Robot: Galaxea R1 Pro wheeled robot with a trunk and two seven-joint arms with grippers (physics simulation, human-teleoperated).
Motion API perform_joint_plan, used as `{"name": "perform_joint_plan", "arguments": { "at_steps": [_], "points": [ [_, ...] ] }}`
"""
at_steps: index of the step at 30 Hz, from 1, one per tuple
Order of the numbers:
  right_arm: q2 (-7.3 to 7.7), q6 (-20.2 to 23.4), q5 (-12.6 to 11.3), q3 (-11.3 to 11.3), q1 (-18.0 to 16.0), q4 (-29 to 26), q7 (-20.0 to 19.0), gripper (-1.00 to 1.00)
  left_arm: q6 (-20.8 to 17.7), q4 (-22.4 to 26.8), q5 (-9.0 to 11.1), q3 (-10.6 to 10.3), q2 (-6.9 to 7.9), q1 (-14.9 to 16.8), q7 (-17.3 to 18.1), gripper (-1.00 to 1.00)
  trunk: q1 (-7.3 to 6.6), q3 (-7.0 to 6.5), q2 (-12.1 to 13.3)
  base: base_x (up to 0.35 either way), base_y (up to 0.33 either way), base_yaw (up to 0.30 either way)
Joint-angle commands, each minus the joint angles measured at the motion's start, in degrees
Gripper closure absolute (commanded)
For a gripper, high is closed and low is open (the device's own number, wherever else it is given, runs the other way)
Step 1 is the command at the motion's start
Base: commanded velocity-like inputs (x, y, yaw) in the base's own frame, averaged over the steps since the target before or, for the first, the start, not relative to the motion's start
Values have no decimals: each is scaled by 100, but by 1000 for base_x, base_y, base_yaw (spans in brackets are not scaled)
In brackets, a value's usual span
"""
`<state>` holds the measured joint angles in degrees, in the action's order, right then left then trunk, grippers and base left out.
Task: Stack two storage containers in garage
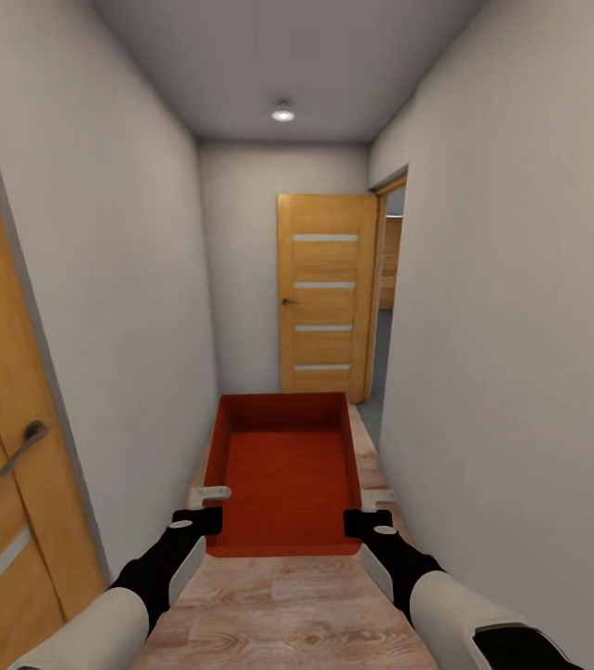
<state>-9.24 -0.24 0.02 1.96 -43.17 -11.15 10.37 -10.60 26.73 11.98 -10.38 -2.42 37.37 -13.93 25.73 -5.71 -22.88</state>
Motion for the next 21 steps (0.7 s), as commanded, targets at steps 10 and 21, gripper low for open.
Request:
{"name": "perform_joint_plan", "arguments": {
  "at_steps": [10,21],
  "points": [
    [248,-365,85,-204,-3,-18,159,100,-30,-1,33,458,14,-2,-382,100,5,2,-4,323,0,0],
    [255,-404,85,-204,-6,-18,167,100,-30,-1,33,458,14,-2,-382,100,5,2,-4,323,0,0]
  ]
}}
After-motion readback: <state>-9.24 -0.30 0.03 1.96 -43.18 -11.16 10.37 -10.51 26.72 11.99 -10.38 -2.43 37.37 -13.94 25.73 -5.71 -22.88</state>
